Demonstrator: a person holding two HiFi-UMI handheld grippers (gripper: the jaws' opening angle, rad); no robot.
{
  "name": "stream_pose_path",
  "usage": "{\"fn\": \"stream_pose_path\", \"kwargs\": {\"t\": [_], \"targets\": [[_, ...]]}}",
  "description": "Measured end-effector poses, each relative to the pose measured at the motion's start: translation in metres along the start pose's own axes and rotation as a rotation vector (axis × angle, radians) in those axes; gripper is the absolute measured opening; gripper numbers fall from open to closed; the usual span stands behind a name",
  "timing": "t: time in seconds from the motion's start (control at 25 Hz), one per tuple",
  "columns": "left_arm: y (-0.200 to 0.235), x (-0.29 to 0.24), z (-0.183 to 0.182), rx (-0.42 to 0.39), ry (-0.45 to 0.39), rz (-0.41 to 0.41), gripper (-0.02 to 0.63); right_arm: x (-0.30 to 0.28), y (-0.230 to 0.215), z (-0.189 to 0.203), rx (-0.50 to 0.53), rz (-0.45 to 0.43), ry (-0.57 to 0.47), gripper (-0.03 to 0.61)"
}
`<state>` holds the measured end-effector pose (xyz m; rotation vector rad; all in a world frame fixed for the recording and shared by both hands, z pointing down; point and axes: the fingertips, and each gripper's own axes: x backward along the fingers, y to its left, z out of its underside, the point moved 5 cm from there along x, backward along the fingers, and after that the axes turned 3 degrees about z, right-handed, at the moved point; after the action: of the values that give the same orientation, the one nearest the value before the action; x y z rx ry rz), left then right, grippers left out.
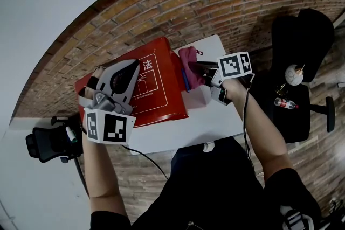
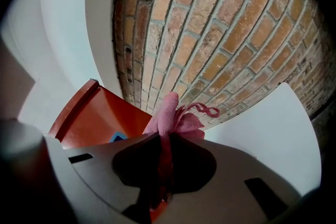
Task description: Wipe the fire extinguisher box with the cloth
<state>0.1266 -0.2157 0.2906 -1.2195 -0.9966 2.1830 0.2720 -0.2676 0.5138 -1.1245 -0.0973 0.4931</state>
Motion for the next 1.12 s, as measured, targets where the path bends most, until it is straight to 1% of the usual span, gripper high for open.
{"fn": "stream_pose_path", "kwargs": {"t": [0.72,1.12], "targets": [[0.000,0.000,0.000,0.001,0.001,-0.001,0.028,-0.007,-0.033,0.017,0.015,0.048,0.012,0.064],[0.001,0.000,0.000,0.003,0.004,-0.003,0.028,-0.013,-0.056,0.025,0.001,0.052,0.017,0.064]]}}
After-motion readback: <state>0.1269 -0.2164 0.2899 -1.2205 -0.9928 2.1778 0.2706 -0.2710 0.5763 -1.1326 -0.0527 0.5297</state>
